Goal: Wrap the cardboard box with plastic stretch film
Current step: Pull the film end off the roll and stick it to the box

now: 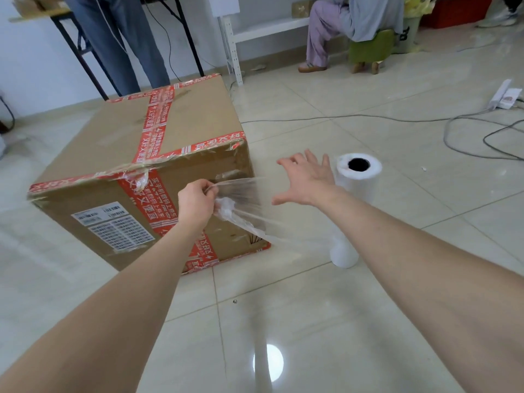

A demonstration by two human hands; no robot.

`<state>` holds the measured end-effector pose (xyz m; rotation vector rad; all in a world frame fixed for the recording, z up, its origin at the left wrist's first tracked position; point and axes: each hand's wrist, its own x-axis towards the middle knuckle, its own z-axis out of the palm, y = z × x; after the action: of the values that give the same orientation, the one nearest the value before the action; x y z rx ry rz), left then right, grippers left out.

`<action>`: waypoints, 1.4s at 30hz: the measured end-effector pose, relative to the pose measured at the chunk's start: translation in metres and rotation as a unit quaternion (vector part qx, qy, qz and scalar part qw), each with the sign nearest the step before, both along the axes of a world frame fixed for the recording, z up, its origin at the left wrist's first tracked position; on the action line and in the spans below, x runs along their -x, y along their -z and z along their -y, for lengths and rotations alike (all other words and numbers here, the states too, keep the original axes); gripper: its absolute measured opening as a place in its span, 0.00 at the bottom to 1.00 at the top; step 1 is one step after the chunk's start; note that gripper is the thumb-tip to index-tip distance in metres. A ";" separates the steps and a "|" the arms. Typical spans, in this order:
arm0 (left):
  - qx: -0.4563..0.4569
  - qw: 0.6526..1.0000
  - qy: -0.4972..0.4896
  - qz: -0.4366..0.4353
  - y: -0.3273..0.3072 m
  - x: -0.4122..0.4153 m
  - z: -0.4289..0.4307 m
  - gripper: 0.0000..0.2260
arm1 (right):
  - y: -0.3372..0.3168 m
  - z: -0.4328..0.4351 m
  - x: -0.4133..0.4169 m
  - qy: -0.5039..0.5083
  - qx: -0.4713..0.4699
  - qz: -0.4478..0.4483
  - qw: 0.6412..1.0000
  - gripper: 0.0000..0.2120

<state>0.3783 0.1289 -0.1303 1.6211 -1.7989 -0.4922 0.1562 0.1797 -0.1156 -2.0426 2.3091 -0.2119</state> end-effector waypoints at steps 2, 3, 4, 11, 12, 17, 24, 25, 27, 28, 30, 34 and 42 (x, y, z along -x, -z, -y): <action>0.007 1.000 0.025 0.008 -0.002 -0.008 -0.002 0.07 | 0.009 0.003 -0.016 0.000 0.003 0.001 1.000 0.44; 0.007 0.999 0.038 0.008 -0.002 -0.012 -0.003 0.06 | 0.012 0.004 -0.023 0.006 0.005 0.000 1.000 0.41; 0.008 0.999 0.049 0.005 -0.002 -0.016 -0.003 0.06 | 0.013 0.006 -0.029 0.013 0.007 0.000 1.000 0.37; 0.035 0.992 0.104 0.063 -0.014 -0.032 0.012 0.04 | 0.006 0.022 -0.040 0.082 0.081 0.050 0.992 0.11; 0.042 0.990 0.111 0.081 -0.016 -0.034 0.015 0.04 | 0.007 0.023 -0.040 0.091 0.091 0.043 0.991 0.12; 0.068 0.980 0.135 0.131 -0.026 -0.034 0.024 0.04 | 0.010 0.027 -0.044 0.091 0.115 0.045 0.988 0.15; 0.000 0.978 0.186 0.098 -0.030 -0.030 0.026 0.03 | 0.004 0.036 -0.053 0.104 0.119 0.062 0.985 0.15; 0.005 0.977 0.190 0.098 -0.030 -0.031 0.027 0.03 | 0.004 0.037 -0.052 0.114 0.119 0.064 0.984 0.15; 0.010 0.975 0.199 0.098 -0.032 -0.033 0.029 0.04 | 0.003 0.039 -0.051 0.136 0.117 0.072 0.981 0.13; 0.005 0.974 0.202 0.101 -0.031 -0.034 0.030 0.04 | 0.002 0.039 -0.051 0.145 0.118 0.077 0.979 0.12; -0.006 0.972 0.198 0.126 -0.032 -0.036 0.029 0.03 | 0.003 0.040 -0.051 0.158 0.122 0.079 0.977 0.11; 0.034 0.975 0.164 0.145 -0.030 -0.038 0.029 0.01 | 0.000 0.040 -0.046 0.172 0.120 0.064 0.976 0.12; 0.003 0.997 0.075 -0.029 -0.025 -0.024 0.014 0.02 | 0.002 0.030 -0.034 0.157 0.119 0.015 0.980 0.14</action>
<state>0.4024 0.1151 -0.1056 1.4593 -1.8850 -0.5936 0.1902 0.1494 -0.1175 -1.7318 2.6925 -0.5534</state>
